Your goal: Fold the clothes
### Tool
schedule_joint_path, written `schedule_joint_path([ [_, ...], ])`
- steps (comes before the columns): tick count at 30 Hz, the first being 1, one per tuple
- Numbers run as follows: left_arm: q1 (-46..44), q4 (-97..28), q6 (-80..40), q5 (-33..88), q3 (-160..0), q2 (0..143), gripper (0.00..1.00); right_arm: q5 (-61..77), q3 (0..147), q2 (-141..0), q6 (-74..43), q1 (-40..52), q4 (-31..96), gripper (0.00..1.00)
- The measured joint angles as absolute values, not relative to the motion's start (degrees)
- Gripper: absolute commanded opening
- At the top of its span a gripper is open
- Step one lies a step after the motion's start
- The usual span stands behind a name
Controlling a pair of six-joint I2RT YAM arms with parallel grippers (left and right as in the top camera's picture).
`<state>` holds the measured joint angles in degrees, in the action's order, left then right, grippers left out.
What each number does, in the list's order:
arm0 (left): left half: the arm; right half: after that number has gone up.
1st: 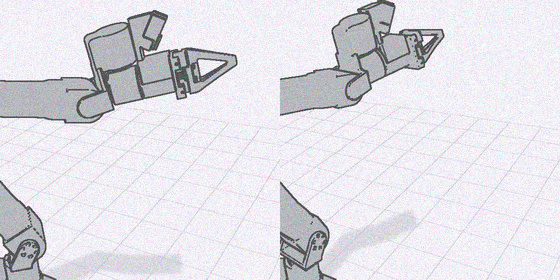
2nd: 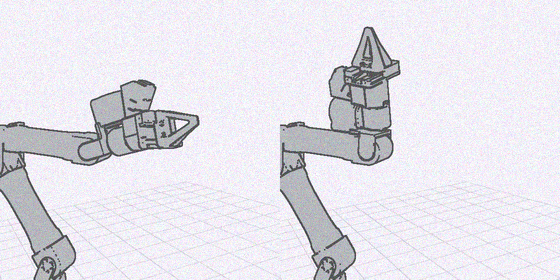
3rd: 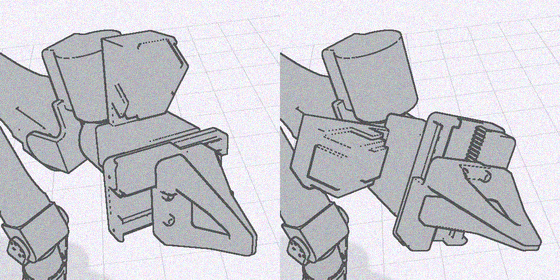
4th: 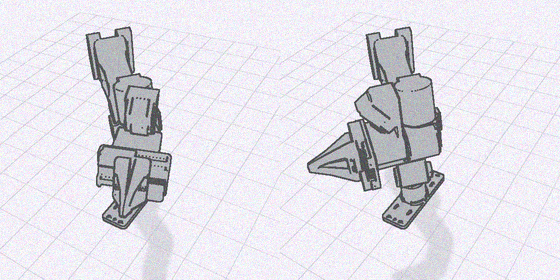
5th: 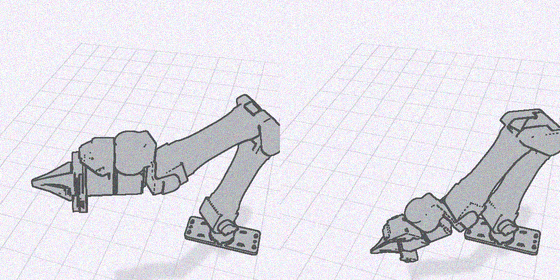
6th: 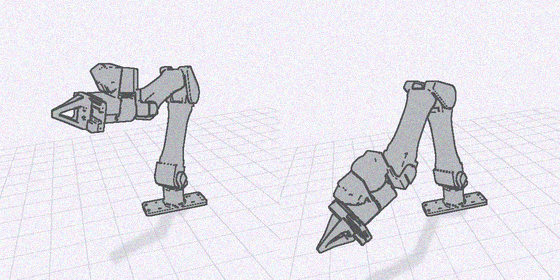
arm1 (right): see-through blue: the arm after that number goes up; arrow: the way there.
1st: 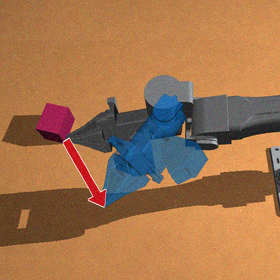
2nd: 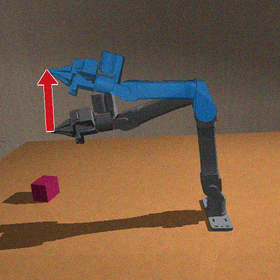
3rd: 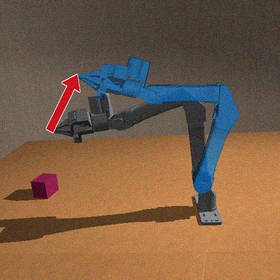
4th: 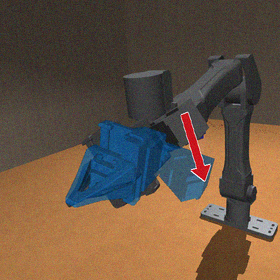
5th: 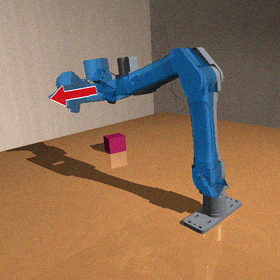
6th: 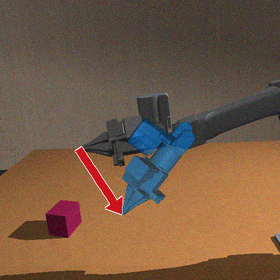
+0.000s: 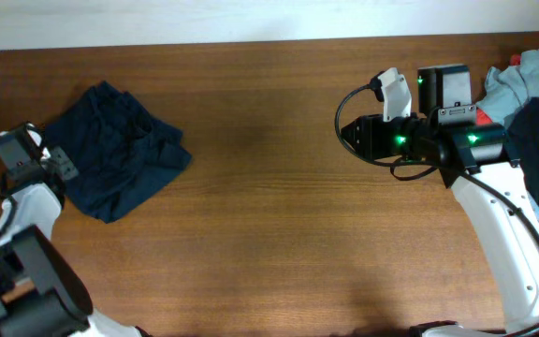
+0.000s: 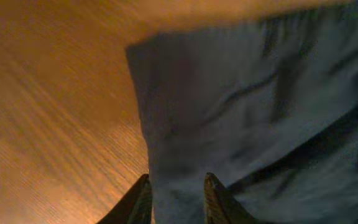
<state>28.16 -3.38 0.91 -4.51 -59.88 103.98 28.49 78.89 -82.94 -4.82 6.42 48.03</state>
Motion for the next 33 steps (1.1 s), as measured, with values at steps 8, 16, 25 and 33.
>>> schedule_joint_path([
  [8,28.8,-4.3,4.8,-3.6,-60.2,110.7,0.00,28.5,78.9,-82.9,-7.2,6.4,48.1,0.35],
  [16,38.0,-19.2,-16.4,-7.9,-62.6,110.2,0.00,28.9,78.9,-82.9,-7.6,6.4,48.2,0.35],
  [25,44.0,-23.2,-24.8,-2.5,-62.8,109.3,0.00,29.1,78.9,-82.9,-7.7,6.4,48.5,0.35],
  [33,42.3,-41.7,-17.0,2.7,-59.8,103.1,0.01,29.6,78.9,-82.9,-7.7,6.4,49.8,0.35],
])
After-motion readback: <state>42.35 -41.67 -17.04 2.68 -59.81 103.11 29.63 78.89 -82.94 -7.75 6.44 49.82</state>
